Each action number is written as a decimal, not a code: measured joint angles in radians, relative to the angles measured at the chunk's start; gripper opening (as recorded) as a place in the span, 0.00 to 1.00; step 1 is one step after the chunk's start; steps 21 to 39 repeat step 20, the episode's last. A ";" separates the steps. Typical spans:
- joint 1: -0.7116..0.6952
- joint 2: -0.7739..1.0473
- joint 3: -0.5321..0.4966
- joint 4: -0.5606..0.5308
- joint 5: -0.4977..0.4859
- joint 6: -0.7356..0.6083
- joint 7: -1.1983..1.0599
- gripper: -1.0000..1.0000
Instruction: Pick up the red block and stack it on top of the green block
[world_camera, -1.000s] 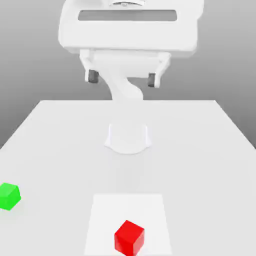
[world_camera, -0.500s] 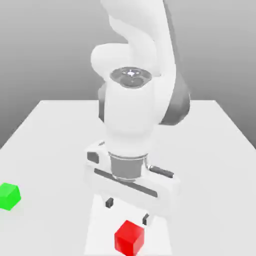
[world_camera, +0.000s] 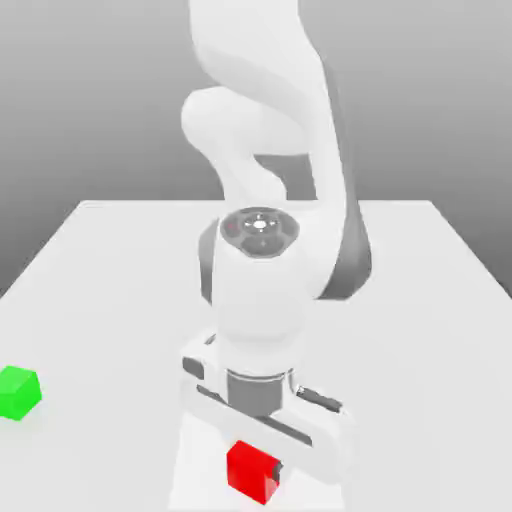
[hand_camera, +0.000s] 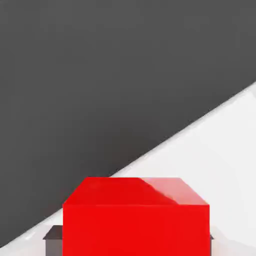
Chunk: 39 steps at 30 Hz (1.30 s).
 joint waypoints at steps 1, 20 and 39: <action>-0.026 -0.015 -0.020 -0.002 0.009 -0.014 -0.007 0.00; -0.454 0.035 -0.333 -0.011 0.207 0.041 -0.150 1.00; -0.454 0.035 -0.333 -0.011 0.207 0.041 -0.150 1.00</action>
